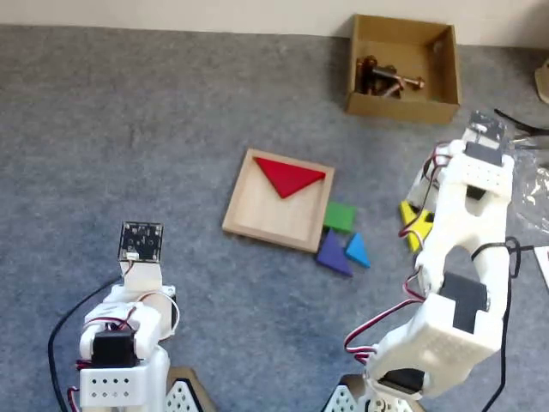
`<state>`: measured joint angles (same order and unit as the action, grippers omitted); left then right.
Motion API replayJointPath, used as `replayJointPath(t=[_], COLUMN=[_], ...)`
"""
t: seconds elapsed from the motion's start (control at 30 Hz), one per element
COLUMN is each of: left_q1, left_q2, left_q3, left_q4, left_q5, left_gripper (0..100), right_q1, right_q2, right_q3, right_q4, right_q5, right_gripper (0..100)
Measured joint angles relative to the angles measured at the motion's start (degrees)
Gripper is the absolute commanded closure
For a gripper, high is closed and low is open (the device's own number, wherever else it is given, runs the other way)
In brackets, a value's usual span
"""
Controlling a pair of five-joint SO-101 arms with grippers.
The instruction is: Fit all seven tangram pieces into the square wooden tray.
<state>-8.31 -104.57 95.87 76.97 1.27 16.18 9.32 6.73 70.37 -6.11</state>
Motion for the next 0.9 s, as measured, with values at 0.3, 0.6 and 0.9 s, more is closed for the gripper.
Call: replayJointPath(t=[0.3,0.6,0.9], left_q1=[0.0,0.0,0.0], left_q2=[0.0,0.0,0.0], left_q3=[0.0,0.0,0.0], left_q4=[0.0,0.0,0.0], left_q5=[0.0,0.0,0.0], left_gripper=[99,99,99], right_q1=[-0.09,-5.54,-6.95], right_q2=[0.0,0.0,3.52], right_q3=[2.37,2.37,2.37], right_q4=[-2.11,-5.45,-12.4], right_q5=[-13.01,-22.68,-24.18], right_gripper=[70.7,64.0,64.0])
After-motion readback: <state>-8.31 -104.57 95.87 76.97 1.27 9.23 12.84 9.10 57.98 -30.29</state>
